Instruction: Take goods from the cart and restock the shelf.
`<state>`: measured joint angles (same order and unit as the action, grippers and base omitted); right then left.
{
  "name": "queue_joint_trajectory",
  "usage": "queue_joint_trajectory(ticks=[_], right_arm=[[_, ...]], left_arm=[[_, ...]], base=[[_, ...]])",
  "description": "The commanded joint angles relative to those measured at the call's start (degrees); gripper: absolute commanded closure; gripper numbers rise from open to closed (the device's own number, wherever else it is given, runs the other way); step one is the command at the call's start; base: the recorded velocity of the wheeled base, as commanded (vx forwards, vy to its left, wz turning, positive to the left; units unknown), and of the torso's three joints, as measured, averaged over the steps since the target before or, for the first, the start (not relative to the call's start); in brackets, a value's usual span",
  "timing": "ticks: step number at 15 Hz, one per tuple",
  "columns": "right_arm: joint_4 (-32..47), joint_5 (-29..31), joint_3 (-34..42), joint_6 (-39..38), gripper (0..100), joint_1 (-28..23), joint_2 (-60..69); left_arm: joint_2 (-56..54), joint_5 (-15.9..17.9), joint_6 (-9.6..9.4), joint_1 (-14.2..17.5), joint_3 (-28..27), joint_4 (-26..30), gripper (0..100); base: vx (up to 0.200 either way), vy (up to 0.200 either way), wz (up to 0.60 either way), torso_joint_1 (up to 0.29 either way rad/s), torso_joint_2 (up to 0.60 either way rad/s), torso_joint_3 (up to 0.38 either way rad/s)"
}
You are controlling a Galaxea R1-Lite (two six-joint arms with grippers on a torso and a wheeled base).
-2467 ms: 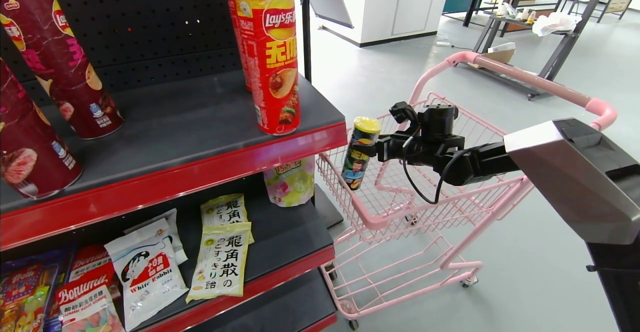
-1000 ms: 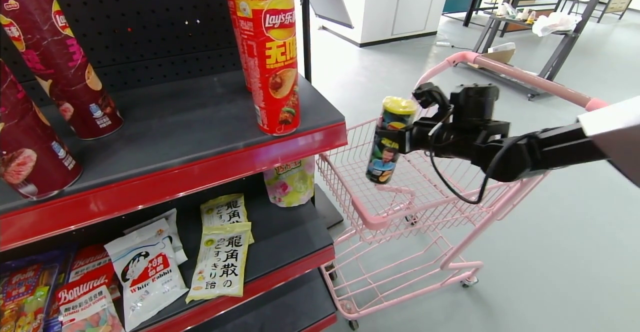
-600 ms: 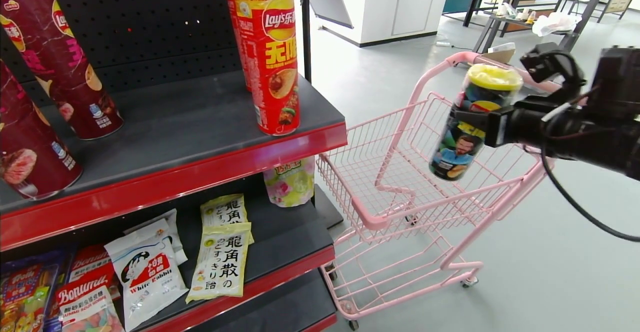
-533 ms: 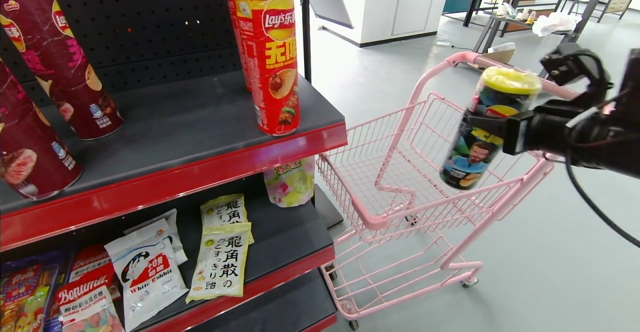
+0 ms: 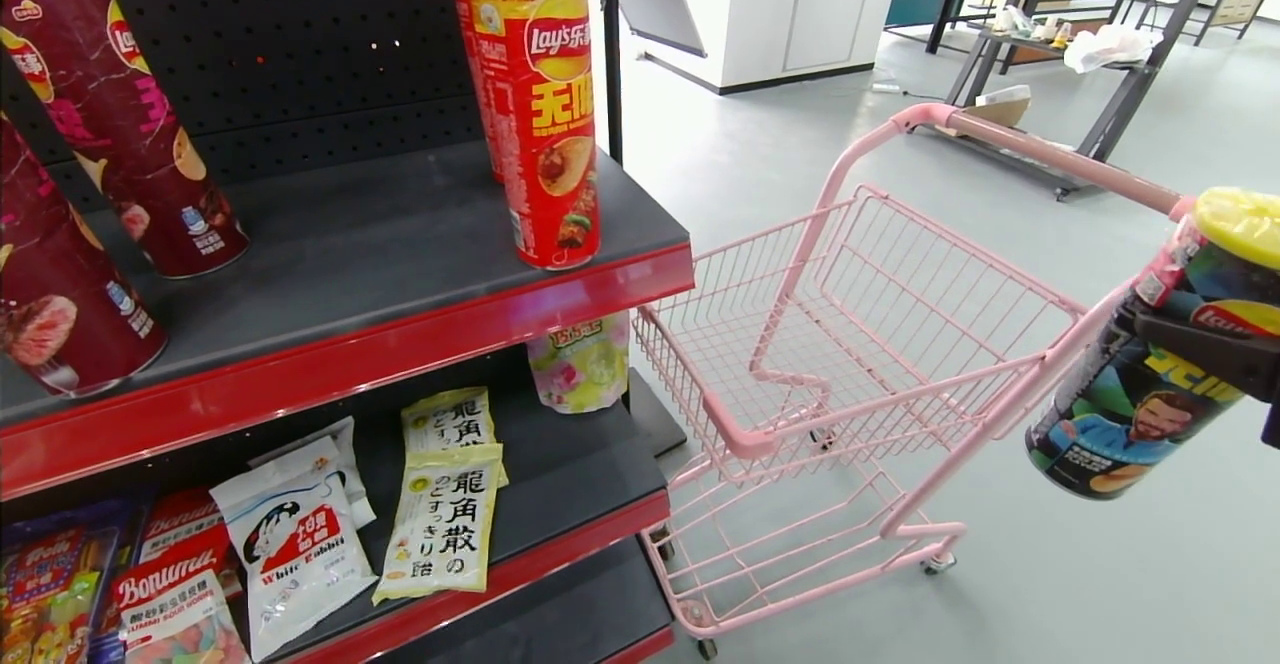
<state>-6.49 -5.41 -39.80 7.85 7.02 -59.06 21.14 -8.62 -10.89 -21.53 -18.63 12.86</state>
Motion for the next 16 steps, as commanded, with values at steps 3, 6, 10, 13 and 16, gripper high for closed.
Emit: queue_joint_trajectory(ticks=[3, 6, 10, 13, 16], right_arm=[[2.62, -0.04, 0.87, -0.03, 100, -0.25, 3.69], [3.06, -0.04, 1.57, -0.03, 100, -0.17, 4.92], [3.41, 0.05, 2.1, 0.06, 100, -0.34, 6.15], [4.99, 0.05, 2.1, 0.76, 100, -0.43, 6.59], [4.99, 0.05, 2.1, 0.85, 100, -0.43, 6.5]], left_arm=[[-0.13, 0.01, -0.1, 0.0, -0.18, 0.06, 0], [-0.22, 0.01, -0.19, 0.0, -0.18, 0.06, 0], [-0.57, 0.36, -0.63, 0.0, -0.01, 0.06, 0], [-0.84, 0.36, -0.63, 0.0, -0.09, -0.03, 0], [-1.63, 0.36, -0.8, 0.0, -0.01, 0.06, 0]], base=[[-0.2, 0.0, 0.0, 0.004, 0.0, 0.002], [-0.2, 0.0, 0.0, -0.006, 0.0, 0.007], [-0.2, 0.0, 0.0, 0.002, 0.0, 0.005], [0.0, 0.0, 0.0, 0.0, 0.0, 0.0], [0.0, 0.0, 0.0, 0.123, -0.32, -0.212]])
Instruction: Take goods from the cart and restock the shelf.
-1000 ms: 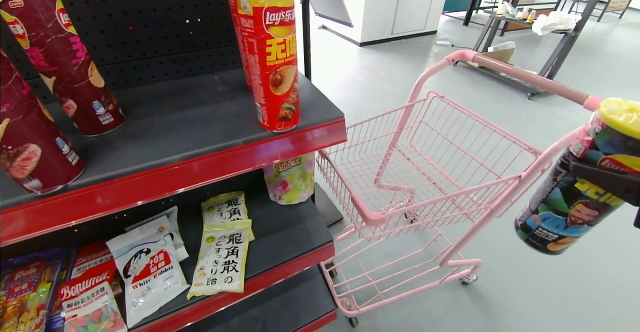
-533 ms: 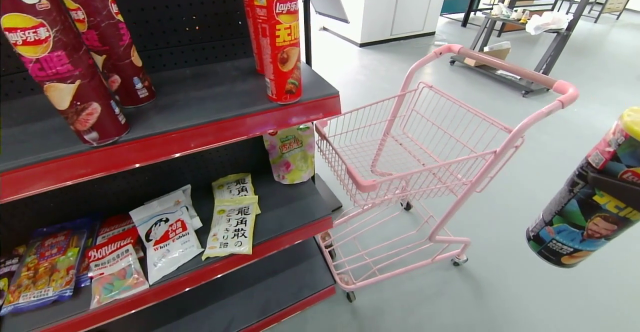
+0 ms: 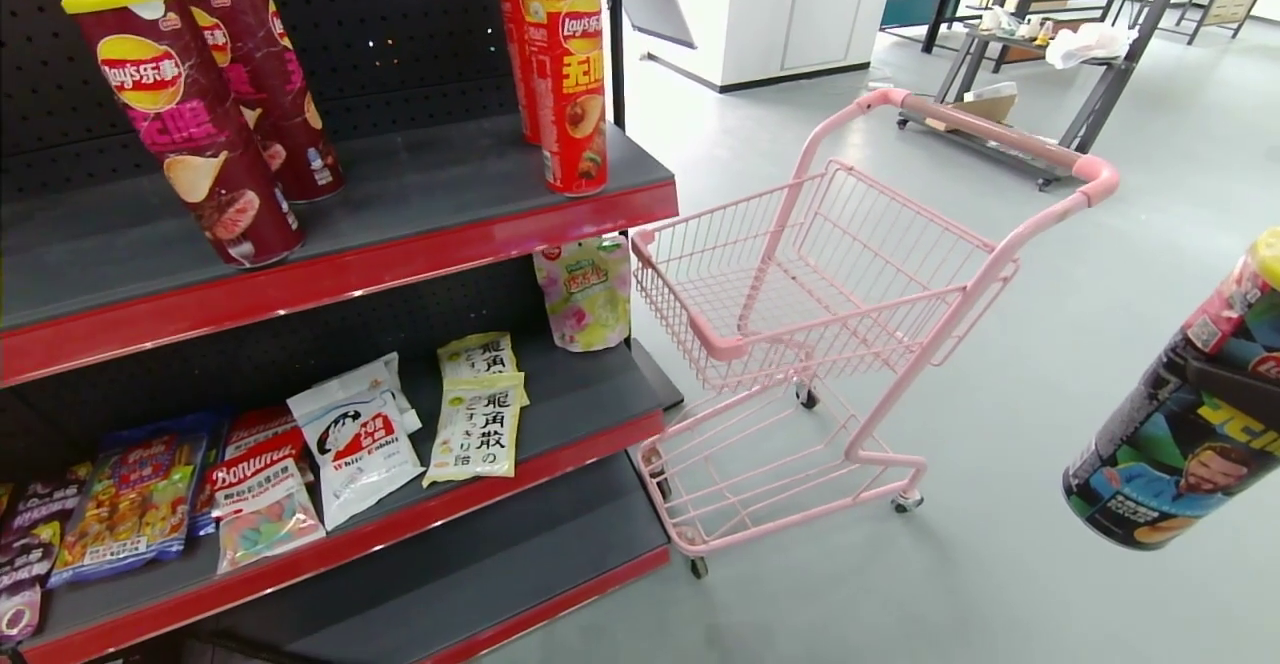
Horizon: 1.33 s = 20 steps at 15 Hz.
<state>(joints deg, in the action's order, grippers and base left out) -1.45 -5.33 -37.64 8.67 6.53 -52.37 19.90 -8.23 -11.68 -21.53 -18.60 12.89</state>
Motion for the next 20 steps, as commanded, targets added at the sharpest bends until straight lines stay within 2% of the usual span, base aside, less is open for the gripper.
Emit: queue_joint_trajectory(ticks=[1, 11, 18, 20], right_arm=[[-0.04, -0.03, -0.06, 0.12, 100, 0.06, -0.1], [-0.04, -0.03, 0.38, 0.91, 100, 0.06, -0.19], [-0.04, -0.03, 0.55, 1.0, 100, 0.06, -0.54], [-0.04, 0.05, 0.73, 1.53, 100, 0.06, -0.63]], left_arm=[[-0.47, -0.03, -0.01, 0.0, -0.03, -0.05, 0], [-0.12, 0.23, -0.1, -0.09, -0.21, -1.72, 0], [-0.03, 0.23, -0.1, -0.09, -0.29, -2.07, 0], [-0.03, 0.23, -0.1, -0.09, -0.29, -2.16, 0]], base=[[0.0, 0.0, 0.0, 0.188, -0.49, -0.315], [0.0, 0.0, 0.0, 0.219, -0.54, -0.325], [0.0, 0.0, 0.0, 0.14, -0.32, -0.182], [0.0, 0.0, 0.6, 0.017, -0.03, -0.024]])
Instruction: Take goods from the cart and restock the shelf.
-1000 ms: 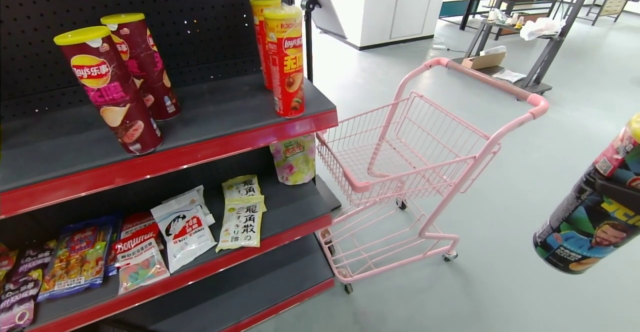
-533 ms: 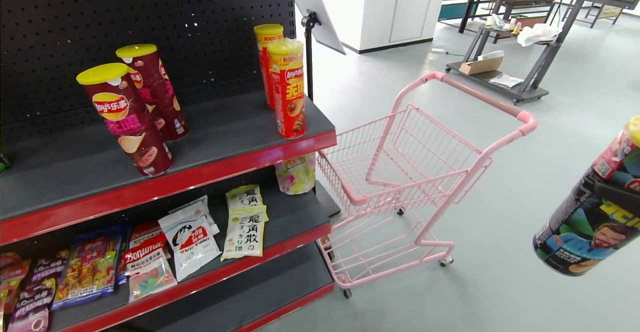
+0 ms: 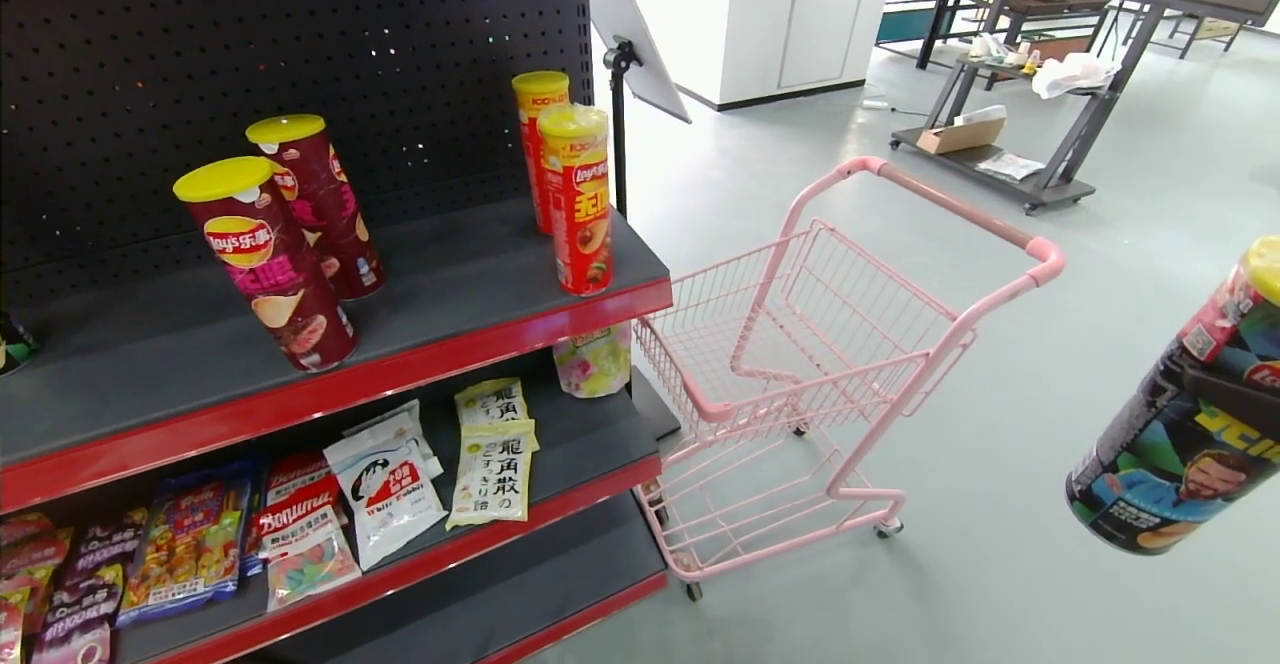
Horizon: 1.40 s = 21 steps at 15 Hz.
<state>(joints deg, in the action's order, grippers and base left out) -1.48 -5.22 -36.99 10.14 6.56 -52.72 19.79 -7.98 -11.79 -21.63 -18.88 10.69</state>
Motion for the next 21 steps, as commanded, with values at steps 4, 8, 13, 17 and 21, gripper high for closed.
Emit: queue_joint_trajectory(ticks=[4, 8, 13, 17, 21], right_arm=[[-0.19, -0.06, 0.86, 0.05, 100, 0.03, -0.19], [-0.37, 0.3, 1.39, 0.05, 100, 0.03, -0.01], [-0.81, 0.03, 6.22, 0.14, 100, -0.76, 3.86], [-0.72, -0.67, 8.86, -0.3, 100, -0.49, 8.16], [-0.72, -2.6, 9.3, -0.12, 100, -0.49, 10.01]], left_arm=[[0.17, -0.01, 0.01, 0.01, -0.01, -0.32, 0], [0.08, -0.1, 0.01, 0.01, -0.01, -0.32, 0], [0.08, -0.19, 0.01, 0.01, 0.25, -0.23, 0], [0.08, -0.19, 0.01, 0.01, 0.25, -0.23, 0], [0.17, -0.19, 0.01, 0.01, 0.43, -0.14, 0]], base=[[0.0, 0.0, 0.6, 0.007, 0.0, -0.006], [0.0, 0.0, 0.6, 0.007, 0.0, -0.002], [0.0, 0.12, 0.12, 0.001, 0.0, -0.001], [0.0, 0.2, 0.0, 0.002, 0.0, 0.001], [0.0, 0.2, 0.0, 0.002, 0.0, 0.001]])
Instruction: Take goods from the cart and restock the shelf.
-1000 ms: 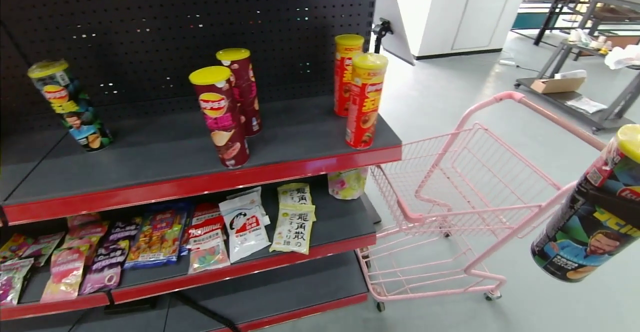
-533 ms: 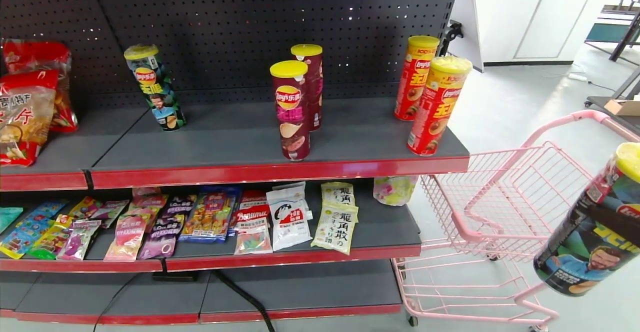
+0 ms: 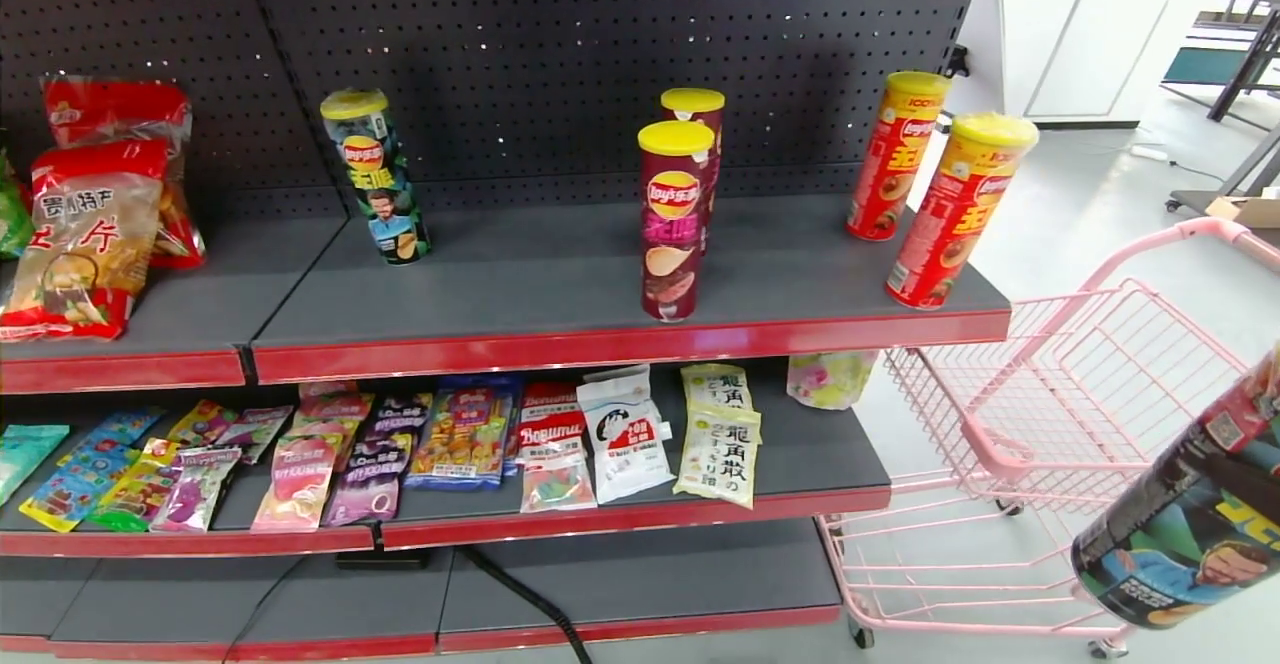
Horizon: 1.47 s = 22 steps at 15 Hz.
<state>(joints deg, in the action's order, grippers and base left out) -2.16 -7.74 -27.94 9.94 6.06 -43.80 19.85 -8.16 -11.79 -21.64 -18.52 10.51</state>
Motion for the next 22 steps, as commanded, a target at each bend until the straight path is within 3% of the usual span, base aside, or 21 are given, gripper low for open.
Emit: queue_joint_trajectory(ticks=[1, 17, 22], right_arm=[[-0.04, 0.01, 0.52, 0.26, 100, -0.08, 1.79], [0.49, -0.26, 1.93, 0.0, 100, 0.18, 5.39], [0.58, -6.41, 1.49, 0.26, 100, 3.87, 5.66]], left_arm=[[0.1, -0.02, 0.01, 0.02, 0.15, 0.04, 0], [0.1, 0.07, 0.01, 0.02, 0.59, 0.04, 0], [0.19, 0.07, 0.01, 0.02, 0.59, 0.04, 0]], base=[[0.0, 0.2, 0.0, 0.007, 0.0, 0.007], [0.0, 0.2, 0.0, 0.003, 0.0, 0.003], [0.0, 0.2, 0.0, 0.003, 0.0, 0.001]])
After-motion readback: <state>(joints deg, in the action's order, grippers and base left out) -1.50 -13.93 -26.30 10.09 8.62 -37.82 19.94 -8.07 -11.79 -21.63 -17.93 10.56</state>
